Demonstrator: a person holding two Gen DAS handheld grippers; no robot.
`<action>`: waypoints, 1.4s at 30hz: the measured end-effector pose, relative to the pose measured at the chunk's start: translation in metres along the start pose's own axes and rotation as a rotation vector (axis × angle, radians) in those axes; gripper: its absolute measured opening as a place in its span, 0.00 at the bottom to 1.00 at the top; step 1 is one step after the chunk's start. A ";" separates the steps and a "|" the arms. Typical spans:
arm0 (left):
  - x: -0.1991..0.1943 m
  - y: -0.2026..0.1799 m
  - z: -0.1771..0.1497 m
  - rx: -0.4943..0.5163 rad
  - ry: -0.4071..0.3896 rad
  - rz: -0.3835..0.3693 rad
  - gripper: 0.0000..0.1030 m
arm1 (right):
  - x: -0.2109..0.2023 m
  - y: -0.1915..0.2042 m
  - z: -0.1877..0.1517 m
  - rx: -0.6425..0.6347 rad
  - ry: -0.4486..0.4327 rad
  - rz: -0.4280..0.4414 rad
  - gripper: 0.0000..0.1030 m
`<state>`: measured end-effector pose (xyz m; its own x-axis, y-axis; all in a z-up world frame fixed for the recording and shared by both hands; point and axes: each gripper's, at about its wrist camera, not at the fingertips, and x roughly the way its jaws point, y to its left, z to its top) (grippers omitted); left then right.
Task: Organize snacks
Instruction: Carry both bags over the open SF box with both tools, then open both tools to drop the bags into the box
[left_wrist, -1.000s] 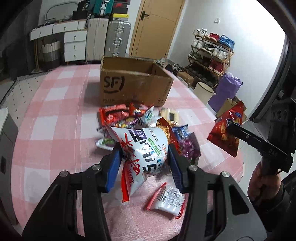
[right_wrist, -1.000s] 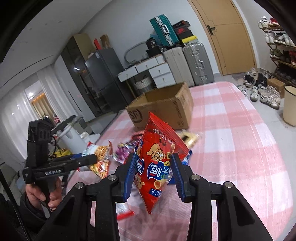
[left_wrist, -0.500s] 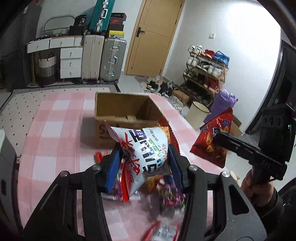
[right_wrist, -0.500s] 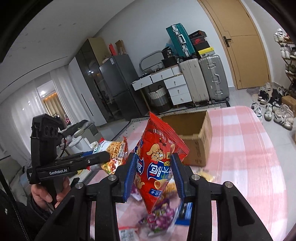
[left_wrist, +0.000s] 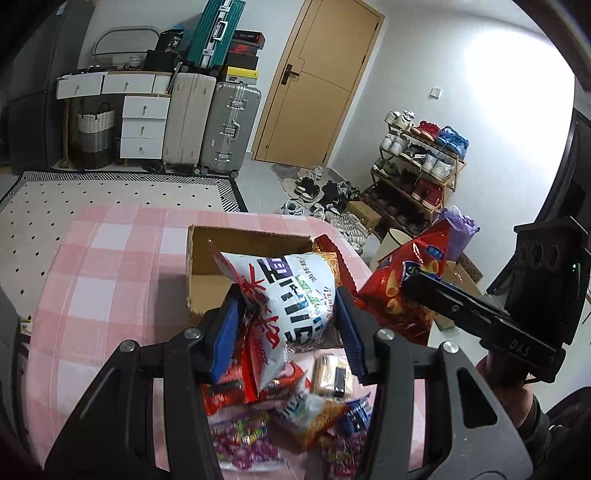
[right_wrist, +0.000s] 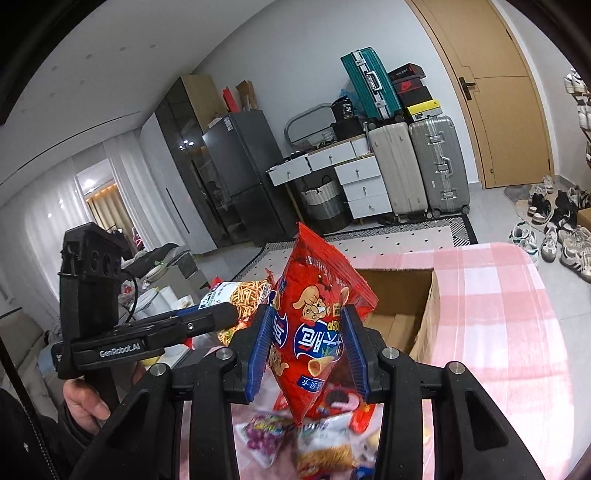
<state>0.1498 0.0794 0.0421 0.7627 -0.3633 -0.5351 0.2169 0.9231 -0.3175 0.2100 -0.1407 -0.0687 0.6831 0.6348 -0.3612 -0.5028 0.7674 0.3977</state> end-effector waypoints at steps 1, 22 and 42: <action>0.011 0.003 0.006 -0.002 0.003 0.000 0.45 | 0.003 -0.001 0.002 0.003 0.000 -0.003 0.38; 0.133 0.041 0.047 -0.041 0.078 0.063 0.45 | 0.081 -0.049 0.030 0.048 0.061 -0.082 0.38; 0.128 0.055 0.025 -0.069 0.041 0.134 0.64 | 0.080 -0.070 0.020 0.089 0.044 -0.091 0.51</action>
<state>0.2747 0.0867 -0.0241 0.7564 -0.2433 -0.6071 0.0711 0.9533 -0.2935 0.3108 -0.1453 -0.1091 0.6989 0.5673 -0.4356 -0.3894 0.8126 0.4336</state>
